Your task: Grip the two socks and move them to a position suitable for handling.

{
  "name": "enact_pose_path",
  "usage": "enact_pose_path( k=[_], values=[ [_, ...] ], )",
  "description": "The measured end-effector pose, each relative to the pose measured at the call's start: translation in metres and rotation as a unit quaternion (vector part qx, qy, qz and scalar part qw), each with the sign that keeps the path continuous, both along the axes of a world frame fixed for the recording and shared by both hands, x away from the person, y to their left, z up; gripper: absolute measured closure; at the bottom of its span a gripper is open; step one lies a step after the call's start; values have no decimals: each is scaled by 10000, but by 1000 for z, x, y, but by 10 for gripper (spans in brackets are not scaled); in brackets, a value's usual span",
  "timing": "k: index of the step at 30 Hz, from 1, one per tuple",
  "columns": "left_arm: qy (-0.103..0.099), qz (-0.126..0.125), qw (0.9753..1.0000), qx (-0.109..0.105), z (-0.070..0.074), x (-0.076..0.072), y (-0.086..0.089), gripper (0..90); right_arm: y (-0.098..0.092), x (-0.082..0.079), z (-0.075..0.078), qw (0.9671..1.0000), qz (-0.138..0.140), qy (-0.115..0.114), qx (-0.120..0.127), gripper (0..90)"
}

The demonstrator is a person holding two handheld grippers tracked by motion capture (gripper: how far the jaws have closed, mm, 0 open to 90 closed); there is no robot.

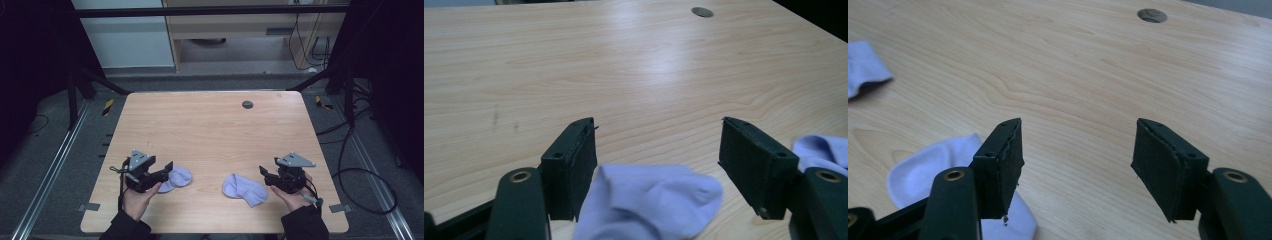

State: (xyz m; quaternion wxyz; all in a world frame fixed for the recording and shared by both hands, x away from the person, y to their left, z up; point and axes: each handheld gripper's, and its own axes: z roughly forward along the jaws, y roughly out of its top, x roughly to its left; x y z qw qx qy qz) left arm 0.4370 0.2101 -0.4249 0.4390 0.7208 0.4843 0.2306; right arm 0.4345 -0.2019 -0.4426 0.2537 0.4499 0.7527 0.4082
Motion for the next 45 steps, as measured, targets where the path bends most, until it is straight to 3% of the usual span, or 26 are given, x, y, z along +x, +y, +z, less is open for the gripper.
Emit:
enact_pose_path(
  k=[6, 18, 35, 45],
  values=[
    [-44, -250, 9996, 119, 0, 0, -30, 310, 8, -4, 5, 9999, 161, 12, 60, 386],
    [108, -702, 9970, 310, -11, -4, -78, 357, 9, -19, -3, 9989, 395, 229, -45, 482],
    [239, -1036, 9923, 631, -29, -7, -119, 401, 20, -34, -24, 9945, 777, 653, -257, 550],
    [434, -1187, 9891, 761, -49, -6, -140, 445, 24, -40, -32, 9913, 971, 820, -347, 588]
  ],
)
